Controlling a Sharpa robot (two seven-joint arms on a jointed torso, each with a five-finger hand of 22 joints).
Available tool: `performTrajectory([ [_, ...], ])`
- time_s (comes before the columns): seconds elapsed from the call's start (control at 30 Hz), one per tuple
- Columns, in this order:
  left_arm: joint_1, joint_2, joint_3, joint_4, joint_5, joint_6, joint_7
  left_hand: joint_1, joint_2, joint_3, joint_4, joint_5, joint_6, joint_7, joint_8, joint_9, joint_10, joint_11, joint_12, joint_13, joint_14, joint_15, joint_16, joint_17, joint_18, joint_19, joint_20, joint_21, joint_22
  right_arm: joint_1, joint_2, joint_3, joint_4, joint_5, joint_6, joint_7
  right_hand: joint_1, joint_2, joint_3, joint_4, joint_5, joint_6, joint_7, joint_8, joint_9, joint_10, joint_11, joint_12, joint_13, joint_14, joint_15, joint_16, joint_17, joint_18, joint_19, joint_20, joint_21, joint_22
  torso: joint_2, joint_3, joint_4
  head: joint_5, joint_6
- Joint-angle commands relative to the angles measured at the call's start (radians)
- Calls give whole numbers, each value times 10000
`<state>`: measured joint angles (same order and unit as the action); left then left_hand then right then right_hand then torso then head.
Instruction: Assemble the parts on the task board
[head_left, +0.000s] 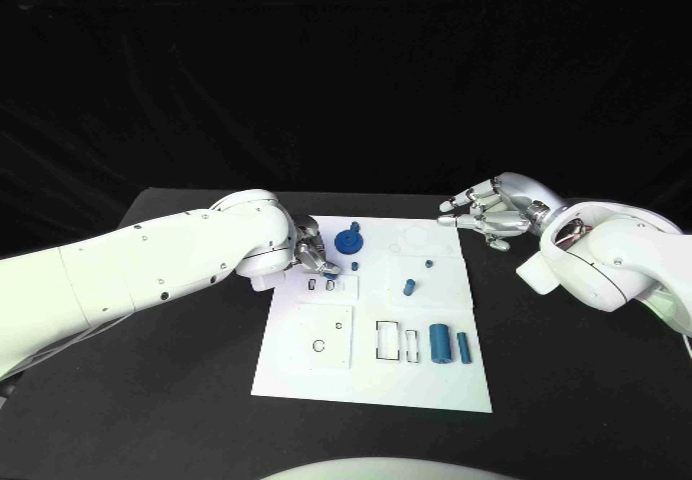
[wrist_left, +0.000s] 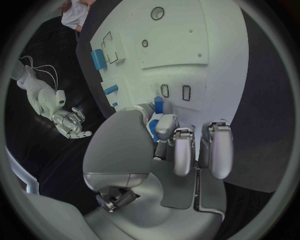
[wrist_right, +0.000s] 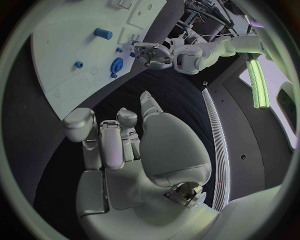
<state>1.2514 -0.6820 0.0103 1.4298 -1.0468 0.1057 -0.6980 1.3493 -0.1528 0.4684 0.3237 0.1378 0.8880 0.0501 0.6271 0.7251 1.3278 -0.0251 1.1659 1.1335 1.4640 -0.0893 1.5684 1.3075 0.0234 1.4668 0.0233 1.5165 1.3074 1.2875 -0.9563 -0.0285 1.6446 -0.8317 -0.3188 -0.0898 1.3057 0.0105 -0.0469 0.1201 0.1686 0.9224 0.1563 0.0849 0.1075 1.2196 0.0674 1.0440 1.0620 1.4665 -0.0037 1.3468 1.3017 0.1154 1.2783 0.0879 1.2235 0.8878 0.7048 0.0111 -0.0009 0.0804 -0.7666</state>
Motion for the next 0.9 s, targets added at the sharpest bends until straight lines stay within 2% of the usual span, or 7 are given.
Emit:
performTrajectory([
  [0.03,-22,5,-8,32,-423,-254,-6,-91,14,1889,-1824,-32,6,-31,54,5,73,-9,36,4,1068,59,24,2633,-29,621,43,-2,1793,-12,10,-2,-3,36,133,90,-4,94,-53,-16,54,55,-13,59,12,-96,-6,-56,-11,390,-84,-63,-1,123,-70,31,-60,-9,1,-6,-7,22,-21],
  [0.43,-95,69,-79,-30,-676,282,-169,-108,-5,1927,-1850,-35,6,-30,56,15,78,-9,40,9,1068,61,24,2633,-31,625,43,2,1801,-25,20,-5,-14,112,180,100,-19,113,-85,12,59,52,-11,58,14,-101,-2,-59,-19,388,-82,-72,-4,123,-71,33,-69,-17,7,-8,-18,69,-67],
  [0.9,-118,11,-108,-17,-696,1150,-271,-146,-21,1958,-1863,-41,17,-29,64,29,86,-6,49,16,1068,66,24,2633,-31,625,45,2,1803,-31,43,-7,-55,325,225,117,-25,130,-101,29,63,50,-9,58,16,-104,-2,-62,-24,386,-80,-80,-10,128,-83,34,-88,-46,2,0,-24,95,-98],
])
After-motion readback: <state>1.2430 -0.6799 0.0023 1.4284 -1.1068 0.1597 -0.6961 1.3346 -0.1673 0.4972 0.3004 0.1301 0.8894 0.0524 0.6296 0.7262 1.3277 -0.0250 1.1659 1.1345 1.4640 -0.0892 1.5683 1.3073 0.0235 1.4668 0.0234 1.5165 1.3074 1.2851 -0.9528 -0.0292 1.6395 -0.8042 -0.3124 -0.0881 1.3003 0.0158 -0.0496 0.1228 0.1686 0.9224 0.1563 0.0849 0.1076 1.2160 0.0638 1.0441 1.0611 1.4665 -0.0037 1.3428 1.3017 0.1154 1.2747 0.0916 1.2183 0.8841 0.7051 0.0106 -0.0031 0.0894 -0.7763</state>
